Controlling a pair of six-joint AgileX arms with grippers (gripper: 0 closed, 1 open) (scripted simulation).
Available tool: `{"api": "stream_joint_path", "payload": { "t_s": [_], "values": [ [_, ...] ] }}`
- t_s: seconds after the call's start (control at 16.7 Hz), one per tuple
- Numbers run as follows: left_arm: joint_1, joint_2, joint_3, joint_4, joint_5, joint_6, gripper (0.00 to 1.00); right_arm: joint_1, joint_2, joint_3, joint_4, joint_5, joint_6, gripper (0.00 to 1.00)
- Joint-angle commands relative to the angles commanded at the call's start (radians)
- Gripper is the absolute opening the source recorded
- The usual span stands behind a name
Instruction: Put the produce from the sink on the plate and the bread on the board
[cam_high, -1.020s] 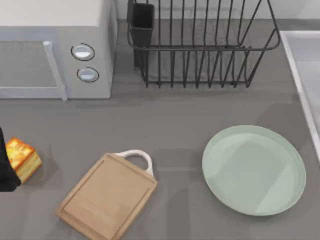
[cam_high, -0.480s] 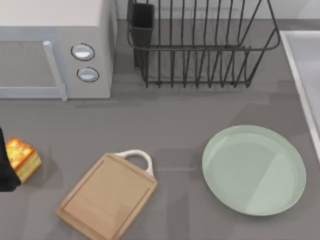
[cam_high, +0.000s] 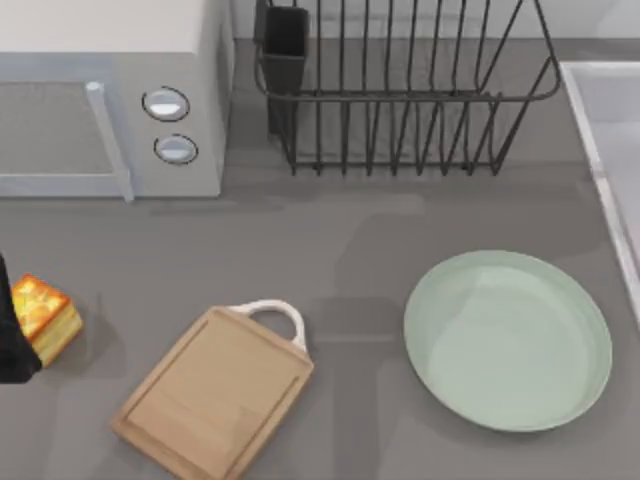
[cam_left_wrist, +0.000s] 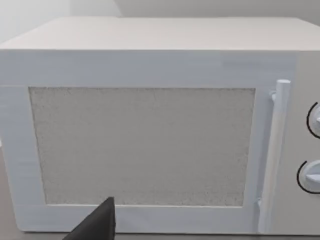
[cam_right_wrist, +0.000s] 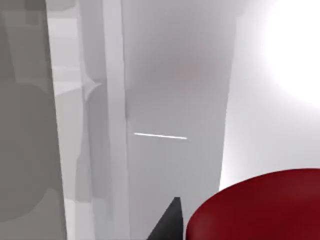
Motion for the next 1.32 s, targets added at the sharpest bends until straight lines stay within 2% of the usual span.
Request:
{"api": "stream_joint_path", "payload": {
  "t_s": [0.84,1.08,1.32],
  "values": [
    [0.000,0.000,0.000,0.000,0.000,0.000,1.00,0.505,-0.282,-0.218,-0.155,0.005,0.496,0.00],
    [0.000,0.000,0.000,0.000,0.000,0.000,1.00,0.591,-0.325,-0.261,-0.183,0.006,0.581,0.00],
    [0.000,0.000,0.000,0.000,0.000,0.000,1.00,0.609,-0.335,-0.270,-0.189,0.006,0.599,0.00]
  ]
}}
